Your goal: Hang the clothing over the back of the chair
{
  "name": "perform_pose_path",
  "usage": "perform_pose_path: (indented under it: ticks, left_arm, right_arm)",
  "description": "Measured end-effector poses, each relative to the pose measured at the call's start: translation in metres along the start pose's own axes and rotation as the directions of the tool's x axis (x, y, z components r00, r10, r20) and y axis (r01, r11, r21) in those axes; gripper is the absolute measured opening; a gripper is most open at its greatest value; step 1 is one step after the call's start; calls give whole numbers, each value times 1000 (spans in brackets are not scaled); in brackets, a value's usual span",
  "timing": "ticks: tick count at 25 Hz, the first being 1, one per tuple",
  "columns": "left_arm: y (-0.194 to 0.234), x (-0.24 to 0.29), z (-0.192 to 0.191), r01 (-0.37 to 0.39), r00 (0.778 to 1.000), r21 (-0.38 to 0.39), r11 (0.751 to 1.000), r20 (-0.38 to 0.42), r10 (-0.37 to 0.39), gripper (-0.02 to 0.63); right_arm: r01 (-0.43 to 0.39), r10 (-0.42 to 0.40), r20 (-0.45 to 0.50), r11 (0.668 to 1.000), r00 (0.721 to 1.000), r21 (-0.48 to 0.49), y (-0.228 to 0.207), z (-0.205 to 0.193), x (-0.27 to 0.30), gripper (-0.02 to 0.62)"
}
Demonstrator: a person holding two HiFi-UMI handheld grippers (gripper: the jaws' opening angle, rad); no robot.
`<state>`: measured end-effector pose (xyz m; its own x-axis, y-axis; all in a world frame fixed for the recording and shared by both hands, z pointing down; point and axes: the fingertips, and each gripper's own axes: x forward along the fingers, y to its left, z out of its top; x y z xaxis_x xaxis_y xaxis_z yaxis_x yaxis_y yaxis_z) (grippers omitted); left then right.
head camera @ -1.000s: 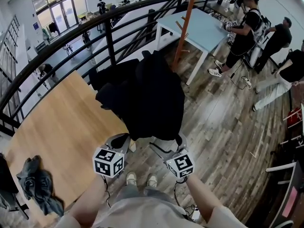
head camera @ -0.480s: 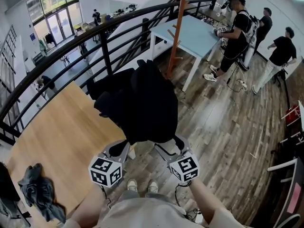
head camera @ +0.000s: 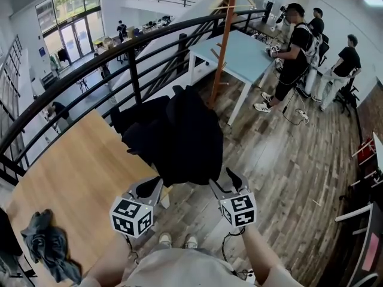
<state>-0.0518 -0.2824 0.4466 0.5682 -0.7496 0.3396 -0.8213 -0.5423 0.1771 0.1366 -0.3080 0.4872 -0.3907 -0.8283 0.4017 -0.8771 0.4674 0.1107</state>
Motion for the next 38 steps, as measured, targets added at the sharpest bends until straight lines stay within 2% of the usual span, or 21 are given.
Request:
perform_pose_path:
  ticks: [4,7,9,11,16,20,26,31,36,38]
  left_arm:
    - [-8,-6,20,17,999,25,1000,38,-18,3]
    - [-15,-10,39,25,997,48,999,67,-28,2]
    - [-19,-11,52,29,995,67,997,91,-35,2]
    - [-23,-13,68,34,992,87,996,118,-44,2]
    - [-34,-25,104,31,976,125,992,209,-57,2]
    - [-47,-39,128,29,960,170,985,271,-75,2]
    - [-59,-74,163,-6,917,192,981,393,-71,2]
    - [-68,-90,169,-28,903,245,969,422,-80,2]
    - [-64,-96,164,-70,887,246,967,458,-52,2]
    - [-66,-97,159,-76,891,250,965,452,-47,2]
  right_arm:
    - [4,-7,77,999,997,35,-9,34,-12,255]
    - [11,-18,168,999,986,45,-10,68,-28,209]
    - [60,-52,225,998,973,-28,-9,92,-40,164]
    - [102,-68,271,989,960,-111,-4,115,-50,161]
    - [145,-74,359,974,931,-177,13,156,-72,129]
    - [118,-55,428,985,902,-123,19,181,-90,106]
    - [42,-16,528,998,849,-38,21,210,-125,65]
    - [59,-44,610,998,791,-4,21,220,-154,2]
    - [61,-12,584,996,812,-64,33,209,-149,2]
    - [40,0,563,997,826,-59,37,201,-142,0]
